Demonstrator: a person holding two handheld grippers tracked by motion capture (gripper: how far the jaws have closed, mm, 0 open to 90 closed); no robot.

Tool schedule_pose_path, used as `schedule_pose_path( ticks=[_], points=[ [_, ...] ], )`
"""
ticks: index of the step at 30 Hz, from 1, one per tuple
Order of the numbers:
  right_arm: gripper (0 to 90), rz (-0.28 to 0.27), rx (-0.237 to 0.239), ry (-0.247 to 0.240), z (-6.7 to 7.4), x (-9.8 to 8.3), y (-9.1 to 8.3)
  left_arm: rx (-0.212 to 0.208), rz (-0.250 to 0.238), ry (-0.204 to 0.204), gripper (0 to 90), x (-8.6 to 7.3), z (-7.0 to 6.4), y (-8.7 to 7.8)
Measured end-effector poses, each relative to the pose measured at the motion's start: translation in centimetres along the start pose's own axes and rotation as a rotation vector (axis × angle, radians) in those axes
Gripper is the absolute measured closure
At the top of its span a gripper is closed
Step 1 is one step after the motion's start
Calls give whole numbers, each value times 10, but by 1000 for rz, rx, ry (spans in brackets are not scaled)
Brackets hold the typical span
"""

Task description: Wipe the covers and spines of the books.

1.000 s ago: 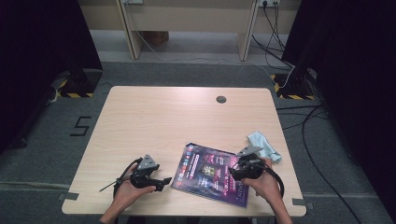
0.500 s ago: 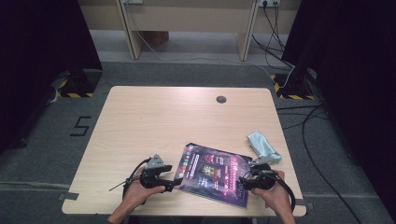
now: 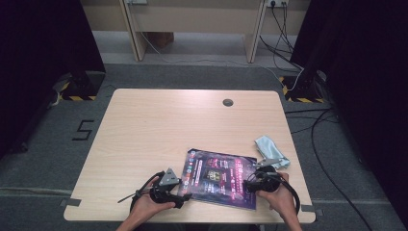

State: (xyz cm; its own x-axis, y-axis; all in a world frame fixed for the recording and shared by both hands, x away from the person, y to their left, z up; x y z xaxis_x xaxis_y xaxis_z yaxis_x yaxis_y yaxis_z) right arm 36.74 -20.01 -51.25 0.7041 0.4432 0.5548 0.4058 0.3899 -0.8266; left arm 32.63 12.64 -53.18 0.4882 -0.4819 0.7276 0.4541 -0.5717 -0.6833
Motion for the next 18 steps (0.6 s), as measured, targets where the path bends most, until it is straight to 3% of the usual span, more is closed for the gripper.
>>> schedule_pose_path(
  ticks=[7,15,18],
  points=[
    [403,-12,-30,-32,-11,24,14,-38,-1,-29,306,-5,-8,-6],
    [407,-18,-123,-91,-14,56,33,-75,-3,-12,282,-6,-23,-5],
    [406,-49,-142,-82,-18,65,40,-112,-8,-13,289,-5,-29,-4]
  ],
)
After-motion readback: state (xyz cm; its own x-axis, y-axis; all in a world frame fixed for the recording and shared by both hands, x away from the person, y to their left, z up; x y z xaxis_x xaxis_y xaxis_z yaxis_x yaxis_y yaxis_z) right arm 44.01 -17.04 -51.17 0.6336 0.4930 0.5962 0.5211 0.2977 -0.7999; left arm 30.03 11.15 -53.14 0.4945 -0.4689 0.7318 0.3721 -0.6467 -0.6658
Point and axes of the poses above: each handheld gripper's, and its own axes: y roughly forward along the jaws, x roughly out of its top, z roughly to its left, the point moved 3 cm from there along y, roughly forward along the jaws, and after that the axes turned 5 degrees about x, right-handed, at the moved point
